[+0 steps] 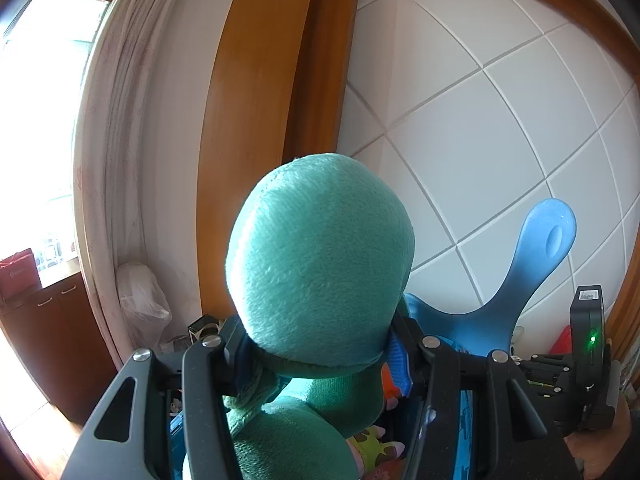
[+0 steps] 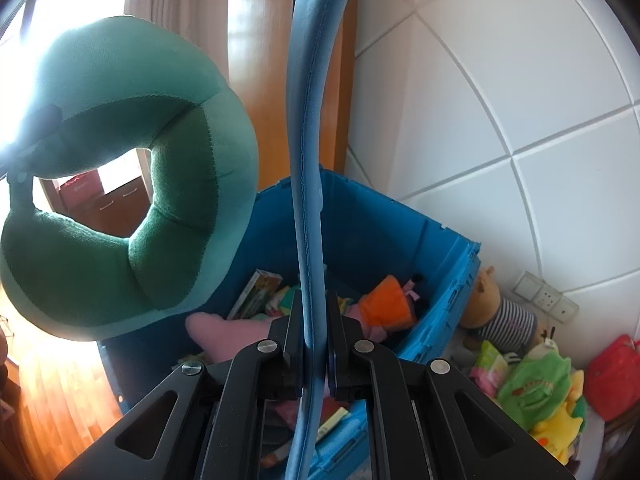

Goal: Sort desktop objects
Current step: 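Lower pillow and boomerang into the blue crate and open both grippers, then move both grippers back over the toy pile on the bed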

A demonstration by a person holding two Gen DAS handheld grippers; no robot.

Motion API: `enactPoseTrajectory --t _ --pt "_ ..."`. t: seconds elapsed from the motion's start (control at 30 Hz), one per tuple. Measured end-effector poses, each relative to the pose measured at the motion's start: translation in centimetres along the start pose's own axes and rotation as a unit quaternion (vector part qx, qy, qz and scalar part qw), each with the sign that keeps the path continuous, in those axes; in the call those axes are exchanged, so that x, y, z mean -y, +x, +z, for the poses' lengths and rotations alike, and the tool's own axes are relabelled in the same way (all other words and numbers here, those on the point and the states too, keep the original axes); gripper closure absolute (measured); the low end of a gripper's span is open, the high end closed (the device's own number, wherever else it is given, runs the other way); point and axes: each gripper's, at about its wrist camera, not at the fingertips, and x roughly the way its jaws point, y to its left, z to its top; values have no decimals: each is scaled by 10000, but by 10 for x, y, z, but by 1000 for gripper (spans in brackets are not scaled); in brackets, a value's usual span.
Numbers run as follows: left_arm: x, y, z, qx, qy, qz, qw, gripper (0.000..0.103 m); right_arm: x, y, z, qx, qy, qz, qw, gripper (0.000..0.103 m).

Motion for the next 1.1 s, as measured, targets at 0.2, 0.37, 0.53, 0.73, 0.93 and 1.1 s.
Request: enactPoseTrajectory --t 0.2,0.37,0.53,0.73,0.93,1.1 --pt "0 11 -3 -145 87 -156 9997 30 -3 8 5 -8 82 -92 9999 88" --pt "10 17 -3 -253 252 -197 9992 1 -1 10 6 48 186 -193 9996 26" --pt "12 17 -5 -264 254 -210 9991 0 -5 11 4 21 154 -222 9996 26" --pt "16 12 -7 -250 268 -211 9991 0 -5 9 0 3 169 -278 9995 26" --pt "22 6 -12 -301 299 -204 9989 0 0 2 -9 24 188 -294 9994 26" --pt "39 1 -19 -402 391 -247 9981 0 6 -12 -23 30 265 -286 9992 26"
